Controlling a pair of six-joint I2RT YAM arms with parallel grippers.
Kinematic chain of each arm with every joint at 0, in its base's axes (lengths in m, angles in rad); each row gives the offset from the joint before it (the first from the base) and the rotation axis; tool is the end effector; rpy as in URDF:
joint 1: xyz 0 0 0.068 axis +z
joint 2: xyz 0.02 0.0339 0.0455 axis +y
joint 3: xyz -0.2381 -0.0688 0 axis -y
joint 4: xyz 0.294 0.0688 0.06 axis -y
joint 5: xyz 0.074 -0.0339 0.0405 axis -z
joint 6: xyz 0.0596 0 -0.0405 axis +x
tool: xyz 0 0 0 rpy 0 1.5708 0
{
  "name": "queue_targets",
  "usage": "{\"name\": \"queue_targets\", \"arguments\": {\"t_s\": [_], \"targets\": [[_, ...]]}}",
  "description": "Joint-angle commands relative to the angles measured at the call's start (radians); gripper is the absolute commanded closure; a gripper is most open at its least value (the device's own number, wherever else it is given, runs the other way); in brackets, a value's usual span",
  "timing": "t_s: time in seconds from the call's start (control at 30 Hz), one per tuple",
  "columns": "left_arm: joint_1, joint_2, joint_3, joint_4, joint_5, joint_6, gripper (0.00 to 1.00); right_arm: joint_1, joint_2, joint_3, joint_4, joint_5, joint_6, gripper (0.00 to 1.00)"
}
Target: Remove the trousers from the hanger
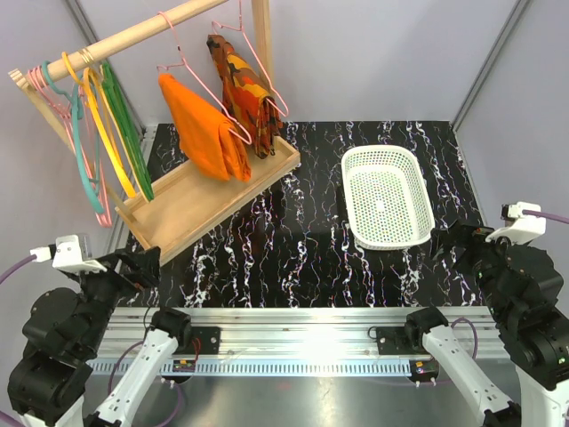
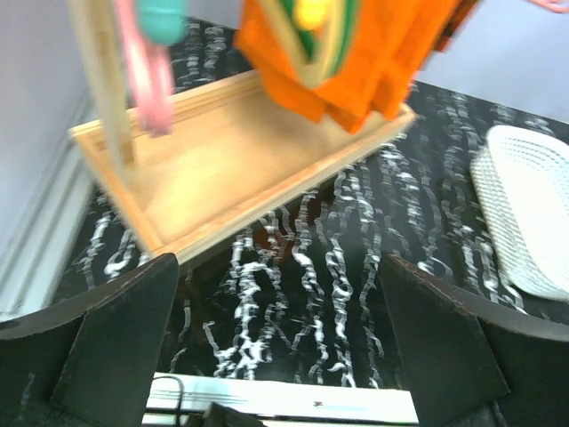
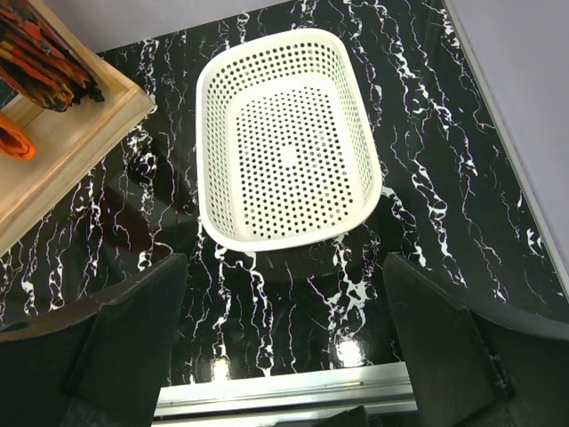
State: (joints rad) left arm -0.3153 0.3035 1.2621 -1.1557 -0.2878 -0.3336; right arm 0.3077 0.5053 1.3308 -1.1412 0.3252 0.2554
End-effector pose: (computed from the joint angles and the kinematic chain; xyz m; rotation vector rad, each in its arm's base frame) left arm 0.0445 0.0033 0.4341 -0.2243 1.7504 -0.2174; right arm 0.0925 0.0094 0.4450 0.1724 1.8623 0.0816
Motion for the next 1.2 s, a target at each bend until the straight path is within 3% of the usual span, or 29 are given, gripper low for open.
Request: {"name": "queue_targets", "arguments": {"t_s": [0.0,0.13,0.37,0.57,0.8,1.03,1.17], "targets": [[-0.005,0.031,0.04,0.051,0.143,0.011,0.01,0.008,-0.023,-0.015,0.069,0.025,0.013,0.01],[-0.005,0.042,0.098,0.079,0.266,0.005,0.01,0.008,-0.047,-0.01,0.078,0.017,0.01,0.0],[0.05,0.161,0.27,0.203,0.687,-0.074,0.01,0.007,-0.054,-0.018,0.096,-0.017,0.018,0.01],[0.281,0.351,0.494,0.306,0.972,-0.148,0.01,0.007,-0.03,-0.025,0.107,-0.067,0.042,0.01],[0.395,0.505,0.562,0.444,0.82,-0.257,0.01,0.007,0.009,-0.041,0.156,-0.139,0.062,0.0],[0.39,0.689,0.591,0.534,0.641,-0.251,0.01,0.008,0.035,-0.045,0.19,-0.173,0.071,0.01],[0.283,0.842,0.658,0.55,0.506,-0.184,0.01,0.007,0.033,-0.073,0.21,-0.184,0.08,0.01]]}}
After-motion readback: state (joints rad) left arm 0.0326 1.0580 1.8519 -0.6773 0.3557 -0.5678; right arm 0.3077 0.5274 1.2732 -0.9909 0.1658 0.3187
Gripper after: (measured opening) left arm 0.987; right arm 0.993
